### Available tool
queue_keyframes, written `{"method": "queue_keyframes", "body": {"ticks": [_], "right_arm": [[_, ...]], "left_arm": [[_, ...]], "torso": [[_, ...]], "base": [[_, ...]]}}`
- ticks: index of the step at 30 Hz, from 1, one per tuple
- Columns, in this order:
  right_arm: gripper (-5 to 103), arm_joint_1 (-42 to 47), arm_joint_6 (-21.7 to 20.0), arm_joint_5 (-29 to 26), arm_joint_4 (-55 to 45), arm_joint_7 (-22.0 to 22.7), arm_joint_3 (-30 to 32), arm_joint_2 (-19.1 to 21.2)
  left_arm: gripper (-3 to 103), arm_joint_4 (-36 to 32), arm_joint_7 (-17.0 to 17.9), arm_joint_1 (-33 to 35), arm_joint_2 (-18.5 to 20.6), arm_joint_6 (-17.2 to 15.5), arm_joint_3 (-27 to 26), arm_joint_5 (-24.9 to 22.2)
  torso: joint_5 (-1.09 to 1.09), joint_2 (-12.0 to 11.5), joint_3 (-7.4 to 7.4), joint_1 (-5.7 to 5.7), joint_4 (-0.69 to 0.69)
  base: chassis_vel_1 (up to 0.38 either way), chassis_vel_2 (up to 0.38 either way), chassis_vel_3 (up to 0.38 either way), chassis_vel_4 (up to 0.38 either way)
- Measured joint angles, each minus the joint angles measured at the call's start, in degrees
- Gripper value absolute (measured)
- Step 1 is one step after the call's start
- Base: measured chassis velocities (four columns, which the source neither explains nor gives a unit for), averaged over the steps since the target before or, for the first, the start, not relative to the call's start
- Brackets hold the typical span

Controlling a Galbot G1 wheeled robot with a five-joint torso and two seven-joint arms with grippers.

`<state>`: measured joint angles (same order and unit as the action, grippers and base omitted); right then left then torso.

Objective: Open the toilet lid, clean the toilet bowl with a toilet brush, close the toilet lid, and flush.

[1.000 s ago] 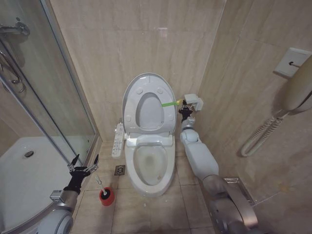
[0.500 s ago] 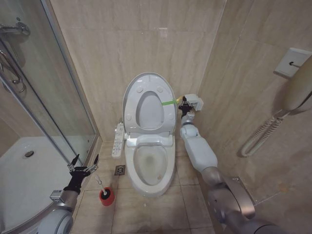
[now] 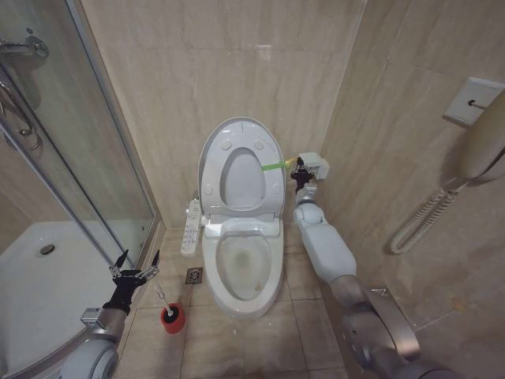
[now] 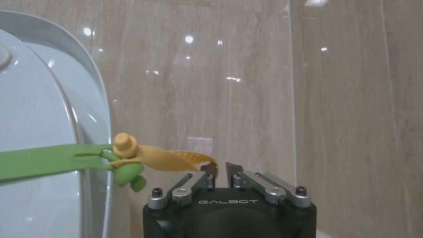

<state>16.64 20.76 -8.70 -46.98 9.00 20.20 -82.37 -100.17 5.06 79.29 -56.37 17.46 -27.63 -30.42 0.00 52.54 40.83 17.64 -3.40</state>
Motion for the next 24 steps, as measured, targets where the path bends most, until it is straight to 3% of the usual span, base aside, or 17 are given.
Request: {"method": "queue_keyframes", "body": {"ticks": [1,2,9,10,16,17,23,24], "right_arm": [[0,0.46,-0.28,-0.40,-0.70,0.00,-0.34,0.42],[19,0.77,-0.44,-0.67,-1.16,0.01,-0.59,0.72],[19,3.05,-1.44,-2.14,-4.83,0.17,-2.37,2.52],[46,3.58,-1.57,-2.31,-5.56,0.21,-2.69,2.90],[46,6.59,-1.98,-3.01,-9.25,0.34,-3.68,4.67],[73,7.60,-2.09,-3.23,-10.37,0.35,-3.84,5.33],[73,10.50,-2.33,-4.26,-13.80,0.31,-3.64,7.49],[98,11.30,-2.43,-4.62,-14.69,0.29,-3.40,8.08]], "left_arm": [[100,0.00,0.00,0.00,0.00,0.00,0.00,0.00],[100,0.00,0.00,0.00,0.00,0.00,0.00,0.00],[100,0.00,0.00,0.00,0.00,0.00,0.00,0.00],[100,0.00,0.00,0.00,0.00,0.00,0.00,0.00],[100,0.00,0.00,0.00,0.00,0.00,0.00,0.00],[100,0.00,0.00,0.00,0.00,0.00,0.00,0.00],[100,0.00,0.00,0.00,0.00,0.00,0.00,0.00],[100,0.00,0.00,0.00,0.00,0.00,0.00,0.00]], "torso": [[0.00,0.00,0.00,0.00,0.00],[0.00,0.00,0.00,0.00,0.00],[0.00,0.01,0.00,0.00,0.01],[0.00,0.01,0.00,0.00,0.01],[0.00,0.01,0.00,0.00,0.01],[0.00,0.01,0.00,0.00,0.01],[0.00,0.01,0.00,0.00,0.01],[0.00,0.01,0.00,0.00,0.01]], "base": [[0.000,0.000,0.000,0.000],[0.000,0.000,0.000,0.000],[0.000,0.000,0.000,0.000],[0.000,0.000,0.000,0.000],[0.000,0.000,0.000,0.000],[0.000,0.000,0.000,0.000],[0.000,0.000,0.000,0.000],[0.000,0.000,0.000,0.000]]}}
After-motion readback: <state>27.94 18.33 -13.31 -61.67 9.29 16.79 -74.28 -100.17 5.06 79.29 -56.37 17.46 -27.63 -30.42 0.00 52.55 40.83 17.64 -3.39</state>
